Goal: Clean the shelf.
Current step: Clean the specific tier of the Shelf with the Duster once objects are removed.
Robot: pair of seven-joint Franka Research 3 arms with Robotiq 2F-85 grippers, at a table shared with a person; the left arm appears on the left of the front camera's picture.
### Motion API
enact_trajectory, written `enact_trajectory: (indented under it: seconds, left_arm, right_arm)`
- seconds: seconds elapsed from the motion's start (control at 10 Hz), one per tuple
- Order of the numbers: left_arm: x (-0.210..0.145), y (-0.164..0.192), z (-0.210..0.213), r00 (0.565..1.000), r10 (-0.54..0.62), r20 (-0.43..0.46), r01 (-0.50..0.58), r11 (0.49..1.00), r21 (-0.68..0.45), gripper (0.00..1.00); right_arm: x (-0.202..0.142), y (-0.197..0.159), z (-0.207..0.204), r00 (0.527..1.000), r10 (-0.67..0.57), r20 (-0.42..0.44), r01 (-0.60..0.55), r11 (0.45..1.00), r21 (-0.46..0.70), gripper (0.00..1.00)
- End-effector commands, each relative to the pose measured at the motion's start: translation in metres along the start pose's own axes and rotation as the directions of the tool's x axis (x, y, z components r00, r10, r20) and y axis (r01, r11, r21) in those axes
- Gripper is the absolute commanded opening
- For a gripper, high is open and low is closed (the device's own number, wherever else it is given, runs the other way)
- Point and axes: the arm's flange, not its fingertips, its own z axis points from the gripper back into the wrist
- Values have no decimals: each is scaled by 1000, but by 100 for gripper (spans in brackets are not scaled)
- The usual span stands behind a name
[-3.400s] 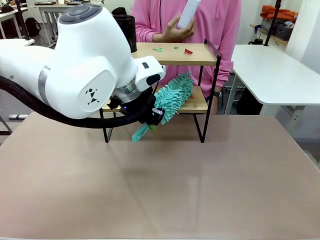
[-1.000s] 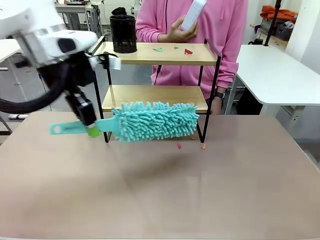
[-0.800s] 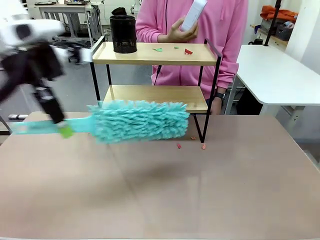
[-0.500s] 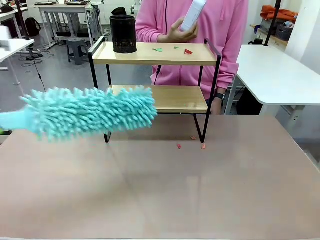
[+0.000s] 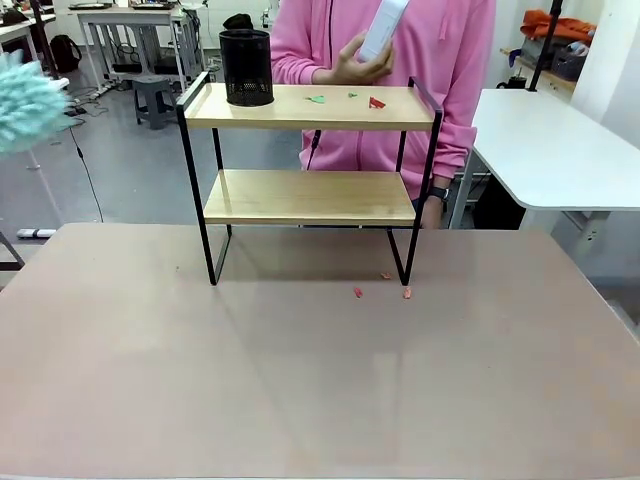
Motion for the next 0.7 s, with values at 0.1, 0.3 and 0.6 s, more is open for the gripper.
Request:
enact_trajectory:
  seconds: [0.1,0.3,0.6]
  left_arm:
    - [44,41,-53,978,206,38,-202,976,-79,12]
    - [75,68,-89,919,392,44,-387,918,-92,12]
    - [33,61,-54,972,232,32,-229,971,-60,12]
  right_arm:
    - [1,1,-1,1000,21,9,-21,999,30,100]
    - [1,1,-1,1000,21,9,-21,999,30,100]
    - [1,1,-1,1000,21,9,-21,999,30,100]
